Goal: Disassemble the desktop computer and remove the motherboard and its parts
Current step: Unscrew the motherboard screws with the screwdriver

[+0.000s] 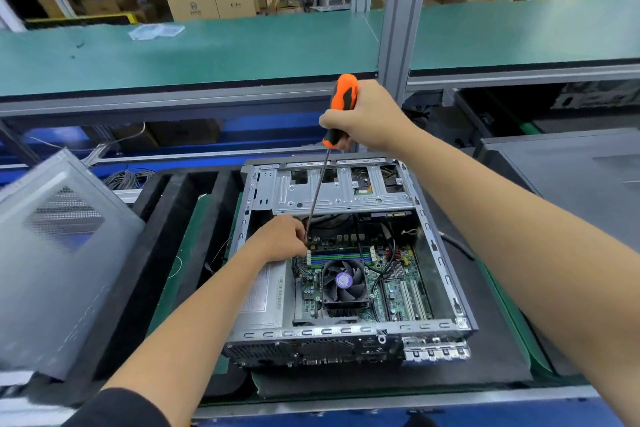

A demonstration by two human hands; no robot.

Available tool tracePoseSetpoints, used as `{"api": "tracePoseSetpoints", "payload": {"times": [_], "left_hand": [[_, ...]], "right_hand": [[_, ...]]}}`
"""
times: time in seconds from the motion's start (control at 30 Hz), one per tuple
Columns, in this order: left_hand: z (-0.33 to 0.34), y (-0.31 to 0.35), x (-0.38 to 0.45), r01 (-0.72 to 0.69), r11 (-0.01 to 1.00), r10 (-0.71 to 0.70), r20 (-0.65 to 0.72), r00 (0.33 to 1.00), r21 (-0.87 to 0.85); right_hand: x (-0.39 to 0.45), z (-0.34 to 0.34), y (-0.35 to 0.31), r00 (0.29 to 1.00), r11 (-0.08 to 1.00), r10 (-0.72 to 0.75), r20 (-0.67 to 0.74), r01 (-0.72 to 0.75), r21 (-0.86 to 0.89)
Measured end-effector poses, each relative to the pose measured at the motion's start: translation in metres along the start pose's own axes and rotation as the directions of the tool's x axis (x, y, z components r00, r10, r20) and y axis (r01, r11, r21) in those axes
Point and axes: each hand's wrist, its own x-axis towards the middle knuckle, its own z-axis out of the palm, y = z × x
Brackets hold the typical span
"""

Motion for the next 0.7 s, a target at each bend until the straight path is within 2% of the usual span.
{"api": "tracePoseSetpoints", "payload": {"times": [0.23, 0.43, 0.7], "left_hand": [[0.0, 0.002, 0.005, 0.062, 0.998, -0.063, 0.11, 0.992, 0.012], [-0.001, -0.001, 0.006, 0.095, 0.989, -0.073, 0.196, 0.978, -0.11], [-0.003, -0.001, 0.003, 0.083, 0.96, -0.022, 0.227, 0.974, -0.266]], "right_hand": [[-0.01, -0.016, 0.009, 0.999, 0.998, 0.045, -0.024, -0.044, 0.047], [-0.015, -0.03, 0.013, 0.997, 0.995, 0.05, -0.052, -0.045, 0.09], [-0.014, -0.038, 0.022, 0.996, 0.992, 0.057, -0.073, -0.048, 0.118]]}}
